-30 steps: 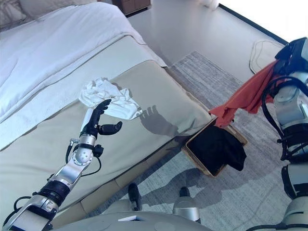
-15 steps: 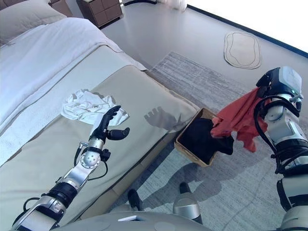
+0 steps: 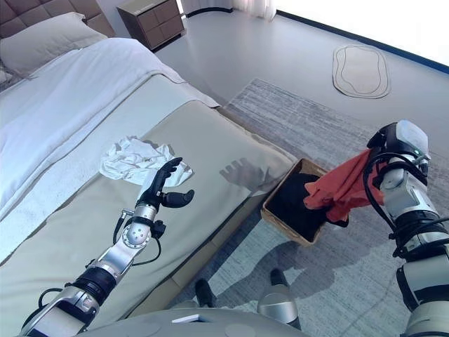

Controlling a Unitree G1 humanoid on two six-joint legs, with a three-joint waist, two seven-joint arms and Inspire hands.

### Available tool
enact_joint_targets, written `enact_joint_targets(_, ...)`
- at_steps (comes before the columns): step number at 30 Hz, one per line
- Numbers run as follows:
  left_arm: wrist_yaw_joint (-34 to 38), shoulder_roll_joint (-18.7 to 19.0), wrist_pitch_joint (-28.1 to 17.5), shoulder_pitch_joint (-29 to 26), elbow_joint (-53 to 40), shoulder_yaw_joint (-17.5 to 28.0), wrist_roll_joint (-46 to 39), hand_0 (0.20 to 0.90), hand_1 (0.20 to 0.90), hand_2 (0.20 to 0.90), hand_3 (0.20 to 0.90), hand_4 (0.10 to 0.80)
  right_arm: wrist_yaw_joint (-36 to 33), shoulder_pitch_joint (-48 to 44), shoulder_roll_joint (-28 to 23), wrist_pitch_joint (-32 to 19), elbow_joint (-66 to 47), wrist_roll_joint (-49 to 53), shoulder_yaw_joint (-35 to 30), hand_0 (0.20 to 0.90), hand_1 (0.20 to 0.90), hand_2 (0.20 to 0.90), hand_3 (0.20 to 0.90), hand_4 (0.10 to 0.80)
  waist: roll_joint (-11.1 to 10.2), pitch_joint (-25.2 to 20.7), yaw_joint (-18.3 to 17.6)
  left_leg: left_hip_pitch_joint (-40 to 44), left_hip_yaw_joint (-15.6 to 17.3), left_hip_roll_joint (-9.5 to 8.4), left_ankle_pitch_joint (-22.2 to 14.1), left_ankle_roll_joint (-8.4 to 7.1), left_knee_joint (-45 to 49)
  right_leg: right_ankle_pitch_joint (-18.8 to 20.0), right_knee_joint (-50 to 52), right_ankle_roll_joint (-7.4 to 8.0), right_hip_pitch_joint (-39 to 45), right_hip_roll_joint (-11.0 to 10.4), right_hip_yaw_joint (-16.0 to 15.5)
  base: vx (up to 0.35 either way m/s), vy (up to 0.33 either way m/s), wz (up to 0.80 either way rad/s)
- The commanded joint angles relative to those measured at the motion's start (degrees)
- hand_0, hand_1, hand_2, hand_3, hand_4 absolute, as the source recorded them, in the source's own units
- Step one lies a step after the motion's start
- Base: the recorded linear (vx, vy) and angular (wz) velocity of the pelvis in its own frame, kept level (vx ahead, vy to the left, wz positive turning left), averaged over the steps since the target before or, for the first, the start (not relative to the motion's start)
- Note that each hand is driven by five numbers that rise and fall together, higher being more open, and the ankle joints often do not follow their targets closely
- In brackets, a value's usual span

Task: Pick up the clothes from the bed and place them into the basket

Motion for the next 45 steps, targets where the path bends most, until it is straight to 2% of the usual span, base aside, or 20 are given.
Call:
enact_joint_targets(1, 1.79, 1.20, -4.06, -4.86, -1.22, 0.00, 0.97, 0.900, 0.900, 0.900, 0.900, 0.800, -3.43, -5.82, -3.33, -3.43, -0.07, -3.31, 1.79, 0.375, 0.375, 0.375, 0.288, 0.188, -0.58, -2.81, 2.87, 4.68, -1.13, 3.65, -6.14, -3.43, 0.13, 2.77, 3.49, -1.32, -5.29, -0.90, -2.40, 0.007, -0.008, 0.04)
enact_joint_targets(2, 1.86, 1.20, -4.09, -4.81, -1.24, 0.06, 0.97, 0.900, 0.900, 0.900, 0.900, 0.800, -3.81, -5.79, -3.08, -3.35, -0.16, -3.42, 1.81, 0.834, 0.834, 0.834, 0.823, 0.723, -0.47, -2.70, 2.94, 4.61, -1.16, 3.62, -6.10, -3.41, 0.13, 2.79, 3.50, -1.30, -5.34, -0.97, -2.48, 0.003, -0.002, 0.04)
enact_joint_targets(3, 1.89, 1.20, -4.07, -4.81, -1.25, 0.07, 0.98, 0.900, 0.900, 0.900, 0.900, 0.800, -3.91, -5.78, -3.01, -3.32, -0.18, -3.47, 1.80, 0.900, 0.900, 0.900, 0.900, 0.800, -0.45, -2.68, 2.95, 4.59, -1.17, 3.61, -6.09, -3.41, 0.13, 2.80, 3.49, -1.29, -5.35, -0.99, -2.50, 0.000, 0.000, 0.00)
enact_joint_targets(14, 1.49, 1.76, -4.23, -4.16, -2.05, 0.63, 0.83, 0.900, 0.900, 0.900, 0.900, 0.800, -4.38, -4.27, -1.51, -2.75, -1.05, -3.53, 1.50, 0.900, 0.900, 0.900, 0.900, 0.800, -0.02, -1.96, 3.23, 4.29, -1.46, 3.28, -6.20, -3.15, 0.13, 2.94, 3.25, -1.12, -5.39, -1.40, -2.80, 0.000, 0.000, 0.00)
enact_joint_targets(31, 1.77, 2.19, -3.02, -4.07, -2.39, 0.81, -0.06, 0.900, 0.900, 0.900, 0.900, 0.800, -4.23, -4.44, -1.45, -2.50, -2.41, -3.82, 2.05, 0.900, 0.900, 0.900, 0.900, 0.800, -0.93, -2.24, 4.39, 4.22, -2.57, 3.41, -5.85, -3.03, 0.13, 2.88, 3.02, -1.24, -4.25, -1.72, -3.67, -0.002, -0.001, 0.02)
enact_joint_targets(35, 2.20, 2.10, -2.60, -3.53, -2.27, 0.94, -0.62, 0.900, 0.900, 0.900, 0.900, 0.800, -4.97, -6.54, -1.21, -2.77, -3.70, -4.20, 3.34, 0.900, 0.900, 0.900, 0.900, 0.800, -1.55, -2.35, 5.79, 3.58, -3.88, 3.42, -5.48, -3.09, 0.13, 2.74, 2.89, -1.39, -3.88, -1.91, -4.91, -0.033, -0.021, 0.10)
enact_joint_targets(45, 5.85, 2.14, -0.97, -3.20, -0.27, 0.34, 0.76, 0.900, 0.900, 0.900, 0.900, 0.800, -8.45, -17.16, 0.39, -4.03, -4.31, -7.21, 12.49, 0.900, 0.900, 0.900, 0.900, 0.800, -2.62, -2.96, 11.25, 0.73, -8.58, 2.64, -4.17, -2.87, 0.13, 1.81, 2.83, -1.87, -2.67, -2.99, -9.45, -0.026, -0.007, 0.24)
